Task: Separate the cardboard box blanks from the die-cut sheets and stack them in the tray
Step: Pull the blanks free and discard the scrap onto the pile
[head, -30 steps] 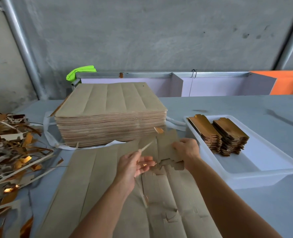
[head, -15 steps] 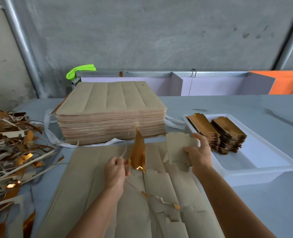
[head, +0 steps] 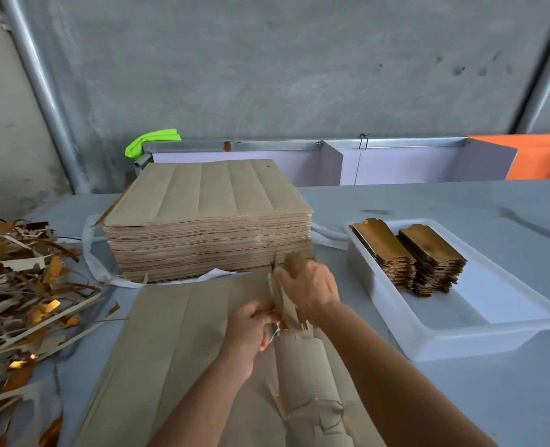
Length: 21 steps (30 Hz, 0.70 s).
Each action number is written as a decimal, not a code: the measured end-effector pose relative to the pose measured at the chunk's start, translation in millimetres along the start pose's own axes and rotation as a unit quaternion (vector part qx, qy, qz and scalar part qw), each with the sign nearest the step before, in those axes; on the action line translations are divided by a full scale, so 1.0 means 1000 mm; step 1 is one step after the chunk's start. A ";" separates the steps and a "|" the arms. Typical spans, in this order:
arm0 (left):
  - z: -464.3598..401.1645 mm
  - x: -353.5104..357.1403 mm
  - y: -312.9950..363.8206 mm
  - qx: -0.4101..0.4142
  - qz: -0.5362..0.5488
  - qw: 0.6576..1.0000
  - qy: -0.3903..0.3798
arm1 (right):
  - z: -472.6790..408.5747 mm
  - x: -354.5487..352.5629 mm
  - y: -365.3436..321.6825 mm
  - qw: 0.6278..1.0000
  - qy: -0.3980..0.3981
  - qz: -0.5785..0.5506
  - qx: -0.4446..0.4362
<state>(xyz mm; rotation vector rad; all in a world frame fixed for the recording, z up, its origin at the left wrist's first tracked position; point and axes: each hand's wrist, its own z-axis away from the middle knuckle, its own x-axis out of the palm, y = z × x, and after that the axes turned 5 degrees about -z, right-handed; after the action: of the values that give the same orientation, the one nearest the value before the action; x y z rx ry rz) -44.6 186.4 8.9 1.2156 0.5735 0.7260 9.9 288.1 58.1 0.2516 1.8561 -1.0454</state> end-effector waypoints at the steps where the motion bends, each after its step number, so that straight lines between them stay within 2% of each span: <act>1: 0.000 0.001 0.000 -0.001 -0.003 1.000 -0.002 | -0.003 0.005 -0.004 1.000 -0.011 -0.005 0.011; 5: -0.001 -0.003 -0.003 0.006 -0.055 0.998 0.007 | -0.015 0.012 -0.004 0.993 -0.023 -0.067 0.092; 7: -0.005 -0.010 -0.001 0.013 -0.056 0.997 0.048 | -0.019 0.008 0.005 0.981 -0.022 -0.133 0.140; 10: -0.019 -0.026 0.001 -0.005 0.025 0.991 0.134 | -0.023 -0.003 0.023 0.952 -0.044 -0.225 0.202; 13: -0.028 -0.036 0.001 -0.009 0.089 0.980 0.177 | -0.020 -0.007 0.033 0.905 -0.036 -0.321 0.276; 16: -0.025 -0.032 0.002 0.023 0.061 0.988 0.143 | -0.017 -0.001 0.035 0.898 -0.005 -0.323 0.298; 19: -0.019 -0.028 0.002 0.105 -0.108 0.987 0.050 | -0.015 0.006 0.029 0.916 0.014 -0.296 0.270; 21: -0.019 -0.025 0.003 0.138 -0.148 0.979 0.000 | -0.014 0.009 0.024 0.937 0.019 -0.261 0.234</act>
<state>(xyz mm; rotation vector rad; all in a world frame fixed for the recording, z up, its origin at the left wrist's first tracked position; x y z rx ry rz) -75.9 179.6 6.9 1.3477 0.8563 0.4030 9.6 310.9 40.1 0.0485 1.7217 -1.8636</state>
